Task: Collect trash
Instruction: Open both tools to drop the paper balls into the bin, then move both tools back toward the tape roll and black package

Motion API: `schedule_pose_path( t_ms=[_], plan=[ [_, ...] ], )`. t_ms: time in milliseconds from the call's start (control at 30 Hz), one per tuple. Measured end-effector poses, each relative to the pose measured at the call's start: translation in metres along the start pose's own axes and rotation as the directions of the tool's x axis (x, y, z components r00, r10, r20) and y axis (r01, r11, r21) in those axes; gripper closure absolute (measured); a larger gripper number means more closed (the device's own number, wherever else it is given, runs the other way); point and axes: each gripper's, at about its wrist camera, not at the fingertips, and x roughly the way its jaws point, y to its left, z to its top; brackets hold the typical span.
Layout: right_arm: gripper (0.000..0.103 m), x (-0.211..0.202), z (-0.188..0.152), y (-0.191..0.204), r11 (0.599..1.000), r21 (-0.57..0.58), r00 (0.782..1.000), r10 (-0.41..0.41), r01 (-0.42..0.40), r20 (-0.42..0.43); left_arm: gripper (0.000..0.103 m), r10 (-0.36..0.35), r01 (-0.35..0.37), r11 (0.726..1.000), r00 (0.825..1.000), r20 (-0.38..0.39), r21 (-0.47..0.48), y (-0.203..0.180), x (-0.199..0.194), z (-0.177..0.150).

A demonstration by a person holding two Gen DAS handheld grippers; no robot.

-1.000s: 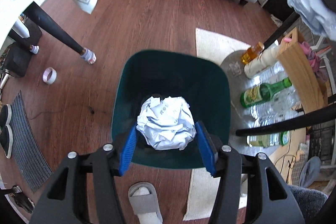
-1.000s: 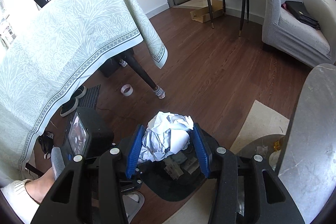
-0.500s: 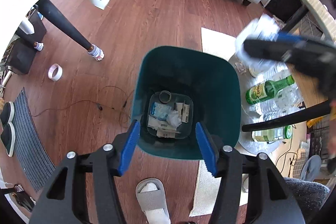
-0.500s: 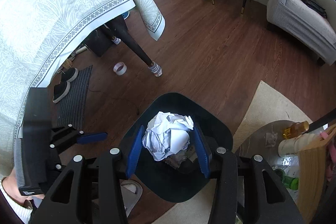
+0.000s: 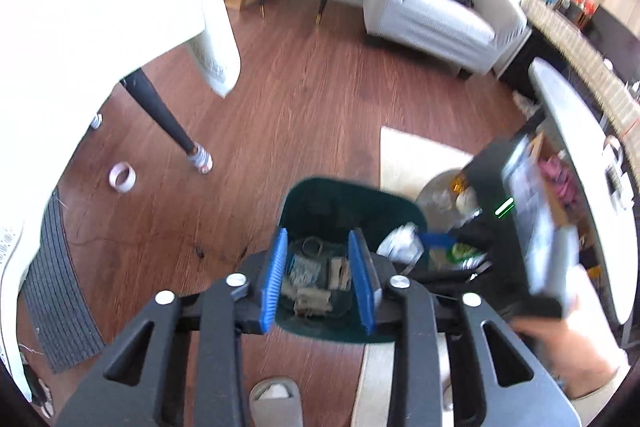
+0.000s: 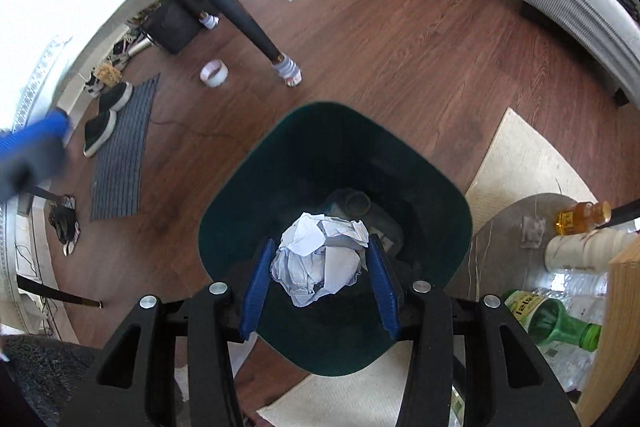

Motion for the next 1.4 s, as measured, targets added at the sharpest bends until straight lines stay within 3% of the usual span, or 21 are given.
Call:
schedule_pose_path(
  t_ms=[167, 333, 467, 600, 800, 1000, 1233, 1400],
  plan=[
    [0.055, 0.018, -0.008, 0.004, 1.0, -0.022, 0.998, -0.021, 0.02, -0.051, 0.082, -0.043, 0.046, 0.998, 0.995, 0.087, -0.04, -0.003, -0.028, 0.014],
    [0.054, 0.034, -0.014, 0.011, 0.997, -0.062, 0.995, -0.057, 0.052, -0.083, 0.083, -0.078, 0.087, 0.995, 0.985, 0.155, -0.049, -0.016, -0.051, 0.022],
    [0.037, 0.041, -0.018, 0.019, 0.991, -0.096, 0.992, -0.097, 0.09, -0.076, 0.083, -0.075, 0.091, 0.993, 0.977, 0.198, -0.073, -0.02, -0.064, 0.026],
    [0.032, 0.034, -0.023, 0.023, 0.991, -0.112, 0.994, -0.087, 0.08, -0.065, 0.083, -0.069, 0.087, 0.994, 0.969, 0.239, -0.063, -0.03, -0.079, 0.033],
    [0.032, -0.007, -0.02, 0.025, 0.992, -0.118, 0.999, -0.028, 0.031, 0.031, 0.083, -0.081, 0.103, 0.993, 0.953, 0.291, -0.062, -0.04, -0.099, 0.035],
    [0.032, -0.062, -0.019, 0.03, 0.992, -0.126, 0.989, 0.021, -0.002, 0.149, 0.083, -0.087, 0.12, 0.99, 0.933, 0.349, -0.074, -0.05, -0.119, 0.036],
    [0.032, -0.146, -0.025, 0.017, 0.993, -0.118, 0.947, 0.041, -0.003, 0.318, 0.082, -0.115, 0.173, 0.979, 0.902, 0.417, -0.105, -0.056, -0.14, 0.039],
    [0.033, -0.197, -0.037, -0.012, 0.997, -0.073, 0.911, -0.005, 0.038, 0.412, 0.079, -0.149, 0.209, 0.973, 0.889, 0.433, -0.094, -0.073, -0.147, 0.041]
  ],
)
